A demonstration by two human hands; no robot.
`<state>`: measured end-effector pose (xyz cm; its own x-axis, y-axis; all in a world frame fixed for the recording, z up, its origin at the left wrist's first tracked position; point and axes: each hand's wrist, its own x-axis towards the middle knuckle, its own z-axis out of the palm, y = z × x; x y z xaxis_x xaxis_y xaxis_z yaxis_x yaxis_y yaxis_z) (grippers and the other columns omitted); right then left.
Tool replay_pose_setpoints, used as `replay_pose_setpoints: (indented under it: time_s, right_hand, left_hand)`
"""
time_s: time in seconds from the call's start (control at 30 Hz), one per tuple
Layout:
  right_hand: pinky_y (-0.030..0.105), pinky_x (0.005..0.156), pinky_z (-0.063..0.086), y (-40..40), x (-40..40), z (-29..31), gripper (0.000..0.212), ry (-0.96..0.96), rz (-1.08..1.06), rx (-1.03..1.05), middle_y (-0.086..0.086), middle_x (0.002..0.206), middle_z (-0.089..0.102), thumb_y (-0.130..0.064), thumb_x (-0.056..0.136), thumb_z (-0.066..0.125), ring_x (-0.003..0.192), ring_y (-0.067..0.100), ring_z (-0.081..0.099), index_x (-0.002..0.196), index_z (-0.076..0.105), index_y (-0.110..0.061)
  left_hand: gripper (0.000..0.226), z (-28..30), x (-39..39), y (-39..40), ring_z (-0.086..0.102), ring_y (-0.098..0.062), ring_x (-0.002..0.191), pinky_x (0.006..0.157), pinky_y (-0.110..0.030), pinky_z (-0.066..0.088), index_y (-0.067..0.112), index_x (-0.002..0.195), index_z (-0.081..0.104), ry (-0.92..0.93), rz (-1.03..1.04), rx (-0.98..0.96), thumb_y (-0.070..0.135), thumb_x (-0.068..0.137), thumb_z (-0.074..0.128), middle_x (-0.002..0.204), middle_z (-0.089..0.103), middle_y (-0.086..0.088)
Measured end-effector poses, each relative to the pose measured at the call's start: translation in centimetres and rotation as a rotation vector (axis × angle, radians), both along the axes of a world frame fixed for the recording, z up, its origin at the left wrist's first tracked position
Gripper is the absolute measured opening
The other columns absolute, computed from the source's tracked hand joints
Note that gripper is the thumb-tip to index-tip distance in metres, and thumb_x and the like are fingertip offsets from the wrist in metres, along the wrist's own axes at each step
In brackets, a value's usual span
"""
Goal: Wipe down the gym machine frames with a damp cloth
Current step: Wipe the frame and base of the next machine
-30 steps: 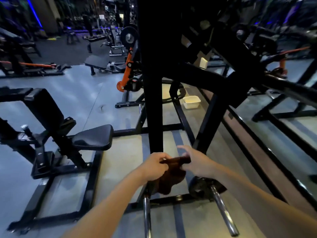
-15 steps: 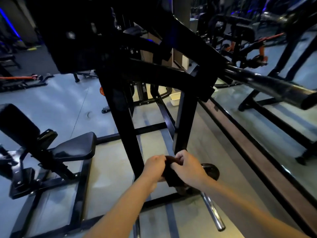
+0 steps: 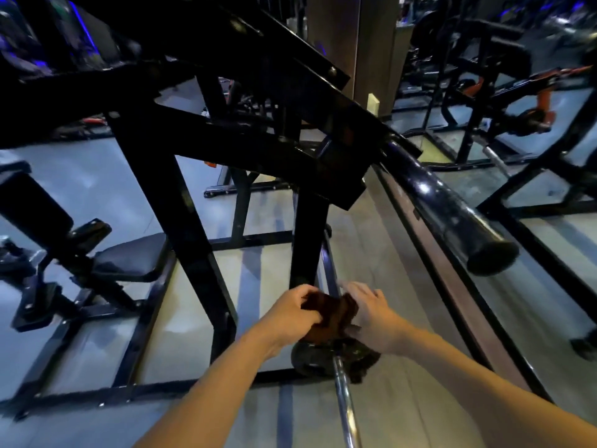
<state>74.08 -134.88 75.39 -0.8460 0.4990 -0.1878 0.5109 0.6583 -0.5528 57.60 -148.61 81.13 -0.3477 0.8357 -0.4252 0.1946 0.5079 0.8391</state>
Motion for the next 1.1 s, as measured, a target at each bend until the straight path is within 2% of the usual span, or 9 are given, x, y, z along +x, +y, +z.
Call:
replay_pose_setpoints:
  time_s: [0.13, 0.2, 0.43, 0.5, 0.63, 0.73, 0.93, 1.03, 1.1]
  right_hand:
    - [0.025, 0.087, 0.036, 2.0, 1.6, 0.1, 0.022, 0.005, -0.019, 0.111, -0.022, 0.106, 0.052, -0.025, 0.095, 0.066, 0.103, 0.009, 0.041, 0.106, 0.056, -0.041]
    - [0.018, 0.075, 0.035, 2.9, 2.3, 0.5, 0.023, 0.021, -0.089, 0.035, -0.015, 0.096, 0.048, -0.025, 0.096, 0.065, 0.092, 0.007, 0.046, 0.085, 0.051, -0.04]
    - [0.008, 0.06, 0.043, 6.6, 5.2, 1.7, 0.011, 0.111, -0.356, -0.316, 0.001, 0.098, 0.067, -0.022, 0.1, 0.063, 0.084, 0.004, 0.063, 0.109, 0.063, -0.016]
    - [0.004, 0.058, 0.042, 8.2, 6.4, 2.2, 0.011, 0.141, -0.401, -0.391, 0.005, 0.088, 0.061, -0.012, 0.101, 0.062, 0.075, 0.0, 0.061, 0.097, 0.061, -0.002]
    - [0.018, 0.087, 0.053, 13.3, 9.1, 2.7, 0.017, 0.111, -0.375, -0.443, -0.005, 0.087, 0.061, -0.014, 0.1, 0.067, 0.086, 0.006, 0.064, 0.09, 0.056, -0.024]
    - [0.043, 0.083, 0.061, 18.9, 11.0, 1.6, 0.026, 0.096, -0.42, -0.483, 0.006, 0.103, 0.071, -0.03, 0.094, 0.07, 0.092, 0.023, 0.071, 0.116, 0.062, -0.02]
    - [0.035, 0.09, 0.054, 29.7, 16.2, 1.2, 0.028, 0.127, -0.397, -0.536, 0.004, 0.105, 0.076, -0.037, 0.102, 0.065, 0.098, 0.02, 0.072, 0.107, 0.071, -0.011]
    - [0.023, 0.068, 0.057, 33.9, 18.4, 0.5, 0.026, 0.151, -0.417, -0.539, 0.005, 0.103, 0.074, -0.033, 0.106, 0.059, 0.098, 0.025, 0.072, 0.109, 0.067, -0.009]
    - [0.033, 0.058, 0.062, 35.8, 19.3, 0.1, 0.026, 0.143, -0.468, -0.594, 0.009, 0.106, 0.068, -0.035, 0.106, 0.058, 0.088, 0.024, 0.07, 0.114, 0.06, -0.011]
  left_hand:
    - [0.041, -0.5, -0.4, 1.6, 0.066, -0.015, 0.107, 0.084, -0.022, 0.058, 0.021, 0.122, 0.066, -0.061, -0.045, 0.011, -0.008, 0.097, 0.054, 0.115, 0.07, -0.006]
    - [0.041, -1.2, -1.0, 2.6, 0.065, -0.018, 0.11, 0.085, -0.023, 0.056, 0.022, 0.121, 0.067, -0.09, -0.034, 0.01, -0.009, 0.097, 0.055, 0.116, 0.071, -0.006]
    - [0.03, -3.4, 1.5, 6.9, 0.065, -0.03, 0.111, 0.101, -0.05, 0.055, 0.026, 0.119, 0.06, -0.258, 0.163, 0.059, 0.002, 0.101, 0.06, 0.117, 0.069, -0.013]
    - [0.025, -3.5, 2.9, 8.3, 0.068, -0.03, 0.11, 0.1, -0.05, 0.055, 0.019, 0.125, 0.06, -0.354, 0.225, 0.037, 0.009, 0.101, 0.063, 0.12, 0.07, -0.015]
    - [0.044, -3.9, 6.3, 11.8, 0.071, -0.032, 0.11, 0.105, -0.054, 0.052, 0.003, 0.133, 0.057, -0.472, 0.196, 0.104, 0.018, 0.095, 0.073, 0.118, 0.073, -0.018]
    - [0.03, -5.3, 9.3, 14.9, 0.071, -0.036, 0.107, 0.104, -0.053, 0.052, 0.003, 0.121, 0.068, -0.522, 0.264, 0.169, 0.008, 0.092, 0.074, 0.113, 0.074, -0.022]
    - [0.031, -6.5, 18.3, 25.0, 0.074, -0.025, 0.104, 0.094, -0.039, 0.059, 0.015, 0.125, 0.067, -0.535, 0.571, 0.099, 0.02, 0.095, 0.073, 0.112, 0.077, -0.008]
    - [0.022, -6.4, 21.9, 29.4, 0.074, -0.021, 0.092, 0.069, -0.028, 0.061, 0.013, 0.117, 0.067, -0.541, 0.66, 0.072, 0.019, 0.096, 0.072, 0.105, 0.077, -0.009]
    - [0.02, -6.5, 23.2, 32.1, 0.072, -0.022, 0.095, 0.07, -0.029, 0.06, 0.014, 0.115, 0.065, -0.539, 0.692, 0.054, 0.019, 0.097, 0.072, 0.109, 0.075, -0.01]
